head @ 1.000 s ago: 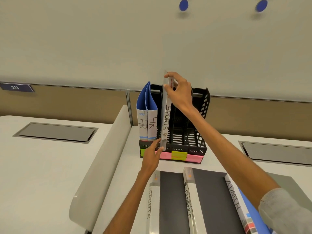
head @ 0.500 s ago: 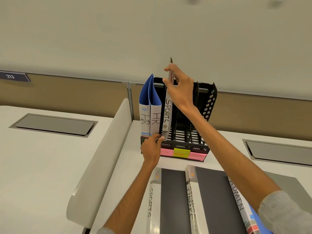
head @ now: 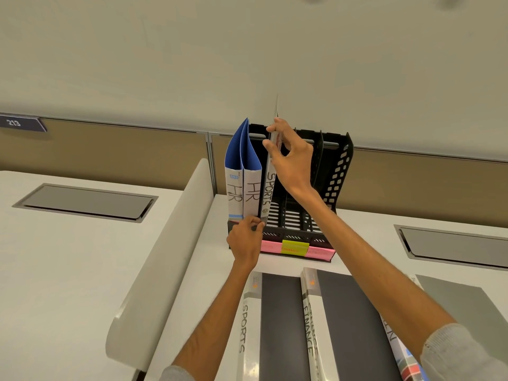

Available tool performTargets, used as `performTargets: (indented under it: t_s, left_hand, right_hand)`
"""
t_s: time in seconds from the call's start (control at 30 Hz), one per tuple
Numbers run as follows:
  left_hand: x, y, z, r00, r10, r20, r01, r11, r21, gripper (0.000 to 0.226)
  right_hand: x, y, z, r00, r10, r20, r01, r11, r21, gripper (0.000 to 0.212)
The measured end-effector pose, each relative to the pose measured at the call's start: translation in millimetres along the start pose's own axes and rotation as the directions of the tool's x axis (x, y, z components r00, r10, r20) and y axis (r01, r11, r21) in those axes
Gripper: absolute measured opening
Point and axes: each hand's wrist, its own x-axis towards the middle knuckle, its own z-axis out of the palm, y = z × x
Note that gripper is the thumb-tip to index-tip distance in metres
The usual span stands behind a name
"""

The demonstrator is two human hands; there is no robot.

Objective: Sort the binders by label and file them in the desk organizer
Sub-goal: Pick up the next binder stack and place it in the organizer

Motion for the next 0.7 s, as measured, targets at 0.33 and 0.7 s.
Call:
performTargets:
  t_s: [0.33, 0.7]
  left_hand:
    - [-14.2, -4.2, 2.9, 0.999, 0.015, 0.039, -0.012, 0.998, -0.070, 0.029]
    - [-60.3, -32.0, -6.6, 0.989, -0.113, 0.095, 0.118, 0.992, -0.050, 0.024]
  right_hand:
    - [-40.8, 30.9, 11.7, 0.987, 0.113, 0.117, -0.126, 0.987, 0.105, 0.021]
    - [-64.6, 45.3, 0.5, 0.958, 0.177, 0.225, -0.209, 0.970, 0.123, 0.042]
